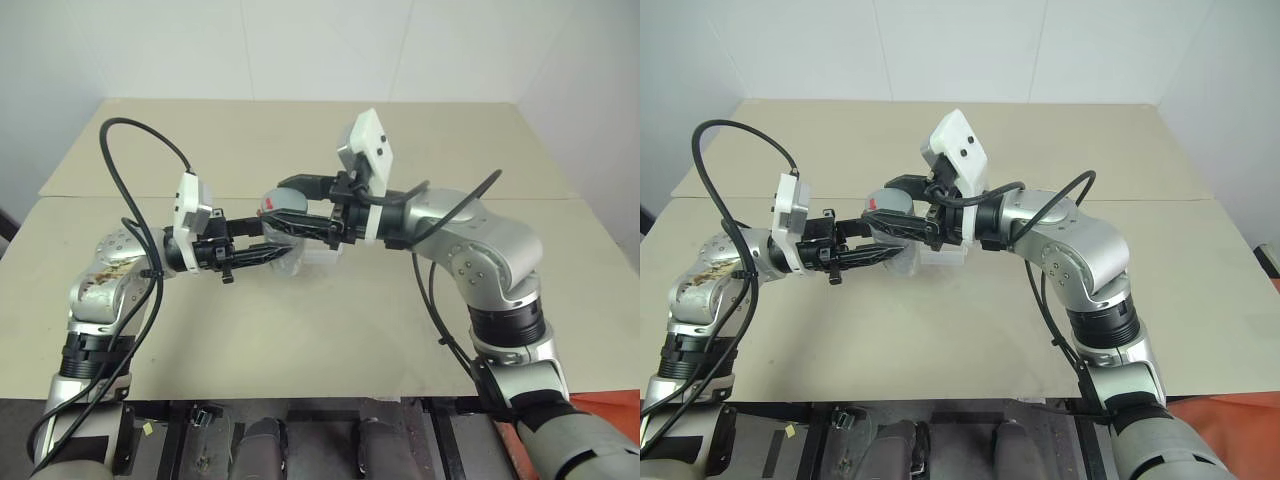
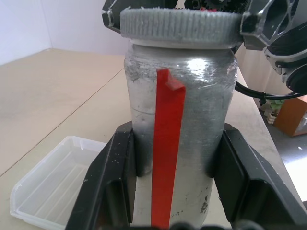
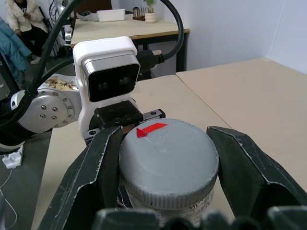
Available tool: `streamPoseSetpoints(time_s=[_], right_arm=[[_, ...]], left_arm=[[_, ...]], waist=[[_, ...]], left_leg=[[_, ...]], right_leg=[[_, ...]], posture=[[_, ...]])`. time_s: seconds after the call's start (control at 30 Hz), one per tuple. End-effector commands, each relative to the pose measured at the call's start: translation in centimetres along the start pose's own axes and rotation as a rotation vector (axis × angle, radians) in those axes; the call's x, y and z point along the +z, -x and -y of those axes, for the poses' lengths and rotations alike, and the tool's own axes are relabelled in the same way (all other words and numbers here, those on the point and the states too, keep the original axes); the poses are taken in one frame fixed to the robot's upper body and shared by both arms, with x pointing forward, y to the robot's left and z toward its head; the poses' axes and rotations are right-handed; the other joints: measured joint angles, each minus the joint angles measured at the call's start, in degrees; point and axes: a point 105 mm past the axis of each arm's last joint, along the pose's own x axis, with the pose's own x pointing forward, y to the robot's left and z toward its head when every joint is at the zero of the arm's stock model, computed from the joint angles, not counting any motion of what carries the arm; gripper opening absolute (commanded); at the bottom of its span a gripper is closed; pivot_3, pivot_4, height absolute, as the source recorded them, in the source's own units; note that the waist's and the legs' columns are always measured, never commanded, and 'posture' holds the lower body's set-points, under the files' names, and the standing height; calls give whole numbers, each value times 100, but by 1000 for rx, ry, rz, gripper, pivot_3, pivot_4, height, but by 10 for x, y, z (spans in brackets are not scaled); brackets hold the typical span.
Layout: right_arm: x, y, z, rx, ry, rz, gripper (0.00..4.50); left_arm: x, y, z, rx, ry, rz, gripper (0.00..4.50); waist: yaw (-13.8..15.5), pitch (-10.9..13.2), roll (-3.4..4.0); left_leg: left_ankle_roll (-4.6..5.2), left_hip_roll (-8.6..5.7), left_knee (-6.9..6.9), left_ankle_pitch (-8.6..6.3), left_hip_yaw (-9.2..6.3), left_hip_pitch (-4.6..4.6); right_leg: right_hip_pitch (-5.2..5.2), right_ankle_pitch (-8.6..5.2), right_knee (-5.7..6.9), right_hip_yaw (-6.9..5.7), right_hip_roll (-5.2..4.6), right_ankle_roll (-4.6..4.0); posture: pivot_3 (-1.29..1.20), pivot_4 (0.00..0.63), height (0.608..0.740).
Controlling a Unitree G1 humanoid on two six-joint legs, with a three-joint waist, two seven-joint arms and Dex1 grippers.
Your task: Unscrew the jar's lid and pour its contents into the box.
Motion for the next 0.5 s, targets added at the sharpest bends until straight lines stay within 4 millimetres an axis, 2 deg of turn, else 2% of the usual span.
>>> streamPoseSetpoints(time_s=[0.03, 0.27, 0.5], right_arm=[[15, 4, -1, 18, 34, 38, 2755], [34, 16, -2, 85, 75, 97, 2755], [46, 30, -6, 173, 104, 154, 2755]], left_arm=[[8, 0, 5, -21, -42, 11, 1873], [-26, 3, 15, -76, 35, -72, 1873], [-21, 1, 20, -112, 66, -17, 1873]], waist=[[0, 0, 0], [1, 0, 0], [2, 0, 0]], left_leg=[[0, 0, 0, 0, 0, 0], [0, 0, 0, 0, 1, 0], [0, -1, 0, 0, 1, 0]], right_leg=[[0, 0, 0, 0, 0, 0], [0, 0, -1, 0, 0, 0], [-1, 0, 0, 2, -2, 0]], posture=[[0, 150, 740], [0, 150, 740], [0, 150, 740]])
